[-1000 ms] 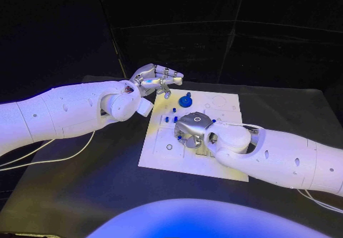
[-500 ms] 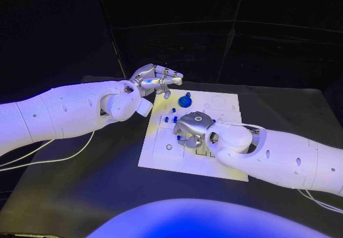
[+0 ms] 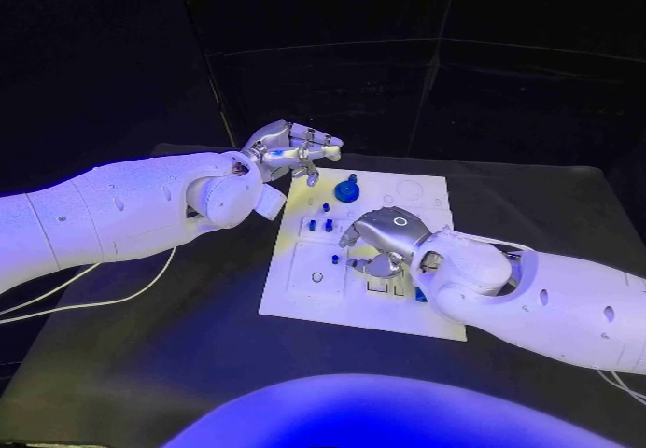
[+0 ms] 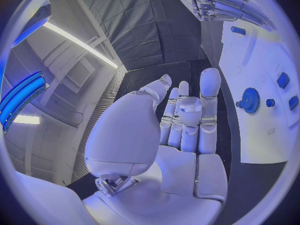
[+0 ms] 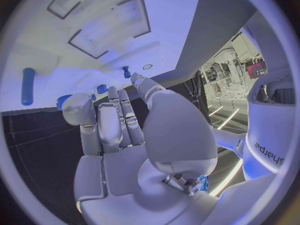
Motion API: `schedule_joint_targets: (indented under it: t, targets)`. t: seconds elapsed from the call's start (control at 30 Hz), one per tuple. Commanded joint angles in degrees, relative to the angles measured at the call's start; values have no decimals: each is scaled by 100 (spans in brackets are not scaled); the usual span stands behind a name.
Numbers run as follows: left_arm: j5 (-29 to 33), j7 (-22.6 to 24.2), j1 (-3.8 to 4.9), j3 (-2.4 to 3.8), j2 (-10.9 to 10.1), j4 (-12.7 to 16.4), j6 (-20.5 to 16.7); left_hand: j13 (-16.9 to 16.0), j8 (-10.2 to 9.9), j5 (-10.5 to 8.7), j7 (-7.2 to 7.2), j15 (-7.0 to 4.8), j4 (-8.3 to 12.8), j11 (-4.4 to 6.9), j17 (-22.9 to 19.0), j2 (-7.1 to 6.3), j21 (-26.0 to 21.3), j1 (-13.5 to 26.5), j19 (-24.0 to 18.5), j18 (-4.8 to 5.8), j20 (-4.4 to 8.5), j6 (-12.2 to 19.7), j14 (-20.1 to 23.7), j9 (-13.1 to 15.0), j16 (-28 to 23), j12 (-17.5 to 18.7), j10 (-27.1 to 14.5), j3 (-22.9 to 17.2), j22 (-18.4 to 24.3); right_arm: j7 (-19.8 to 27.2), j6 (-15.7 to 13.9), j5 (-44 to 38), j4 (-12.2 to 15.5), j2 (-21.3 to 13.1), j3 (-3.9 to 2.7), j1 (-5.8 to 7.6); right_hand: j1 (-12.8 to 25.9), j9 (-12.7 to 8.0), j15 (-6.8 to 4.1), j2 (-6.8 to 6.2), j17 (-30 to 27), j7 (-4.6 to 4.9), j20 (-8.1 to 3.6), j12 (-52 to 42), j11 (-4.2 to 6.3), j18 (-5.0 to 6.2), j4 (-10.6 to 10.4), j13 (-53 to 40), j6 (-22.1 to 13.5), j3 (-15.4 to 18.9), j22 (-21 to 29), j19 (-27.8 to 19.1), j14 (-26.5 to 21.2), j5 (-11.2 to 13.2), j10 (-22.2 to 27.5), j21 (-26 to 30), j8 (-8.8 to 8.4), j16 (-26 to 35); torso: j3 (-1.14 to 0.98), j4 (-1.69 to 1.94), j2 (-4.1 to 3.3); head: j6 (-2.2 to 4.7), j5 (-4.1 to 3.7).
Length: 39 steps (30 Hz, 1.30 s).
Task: Assemble the parts on the task board
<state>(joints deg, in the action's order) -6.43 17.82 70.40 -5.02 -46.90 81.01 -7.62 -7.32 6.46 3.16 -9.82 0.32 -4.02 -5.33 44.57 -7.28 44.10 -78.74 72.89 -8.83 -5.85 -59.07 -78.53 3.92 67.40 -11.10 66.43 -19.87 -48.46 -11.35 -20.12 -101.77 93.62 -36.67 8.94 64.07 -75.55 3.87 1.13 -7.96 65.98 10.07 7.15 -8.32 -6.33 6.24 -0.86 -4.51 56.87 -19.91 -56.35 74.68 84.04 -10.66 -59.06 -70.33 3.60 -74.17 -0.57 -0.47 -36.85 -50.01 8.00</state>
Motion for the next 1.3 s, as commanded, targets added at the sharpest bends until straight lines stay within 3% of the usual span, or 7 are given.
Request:
schedule_joint_targets:
  t: [0.03, 0.13, 0.2, 0.33, 0.5, 0.83, 1.3]
  targets:
    - [26, 5, 9, 3, -17, 4, 65, -9, -11, -8, -1, 8, -1, 0, -5, 64, -30, -11, -27, -60, -27, 31, 37, -7, -9, -23, -23, 25, 5, 2, -70, 436, 138, -218, -11, 91, 11, -2, -13, -34, 51, -50, -25, -58, 28, 32, -16, 5, -34, 118, -5, 38, 149, 12, -48, -22, 3, -64, 8, -16, 3, 1, -27]
    - [26, 7, 9, 1, -25, 3, 64, -10, -10, -8, -2, 8, -1, 0, -3, 72, -28, -16, -24, -60, -28, 33, 37, -7, -7, -24, -27, 23, 2, -62, 157, 647, 182, -448, -22, 223, 41, -7, -35, -74, 61, -79, -45, -106, 51, 32, -47, 13, -110, 271, 10, 36, 154, 29, 0, -8, -2, -79, 0, -5, 0, 49, -109]
    - [26, 9, 8, -1, -28, 3, 65, -10, -9, -7, -1, 8, 0, 1, -2, 78, -27, -21, -23, -60, -28, 32, 37, -6, -6, -25, -28, 21, 2, -89, 268, 731, 183, -575, -33, 302, 50, -8, -41, -93, 29, -97, -50, -122, 61, 37, -59, 20, -150, 360, 45, 19, 145, 27, 46, 17, -3, -61, 0, -2, -2, 60, -123]
    - [26, 12, 7, -13, -31, -3, 68, -10, -9, -7, -1, 8, 0, 1, -2, 78, -27, -21, -23, -60, -28, 32, 37, -6, -6, -25, -28, 21, 2, -122, 426, 884, 113, -813, -162, 410, 10, -8, -43, -84, -2, -120, -59, -165, 59, 56, -81, 37, -272, 597, 155, -28, 132, 31, 193, 96, -3, -47, -2, 0, -1, 110, -149]
    - [26, 13, 7, -33, -28, -9, 72, -11, -8, -7, 0, 8, 2, 2, -3, 84, -31, -27, -24, -60, -29, 32, 37, -6, -6, -27, -29, 19, 4, -87, 454, 919, -20, -932, -230, 450, -108, -9, -21, -16, -51, -111, -35, -188, 26, 66, -80, 66, -416, 794, 240, -53, 121, 27, 388, 159, -3, -23, -3, -7, -7, 151, -171]
    - [26, 6, 7, -55, -15, -14, 81, -11, -8, -7, 0, 8, 2, 2, -3, 84, -31, -27, -24, -60, -29, 32, 37, -6, -6, -27, -29, 19, 4, 11, 729, 686, -304, -767, -254, 467, -243, 3, -15, 77, -6, -190, -16, -270, 28, 68, -92, 66, -422, 944, 254, -35, 143, 31, 454, 172, 12, -68, -1, 19, -16, 166, -203]
    - [26, 12, 8, -58, -13, -15, 74, -13, -6, -7, 0, 8, 6, 2, -6, 90, -34, -36, -23, -61, -29, 32, 38, -5, -6, -29, -31, 17, 5, 36, 1297, 756, -529, -531, -252, 465, -404, 28, -84, 332, -96, -126, -74, -542, 111, 52, -124, 63, -132, 960, 167, 69, 139, 53, -82, 116, 62, -24, 0, 9, -15, 106, -187]
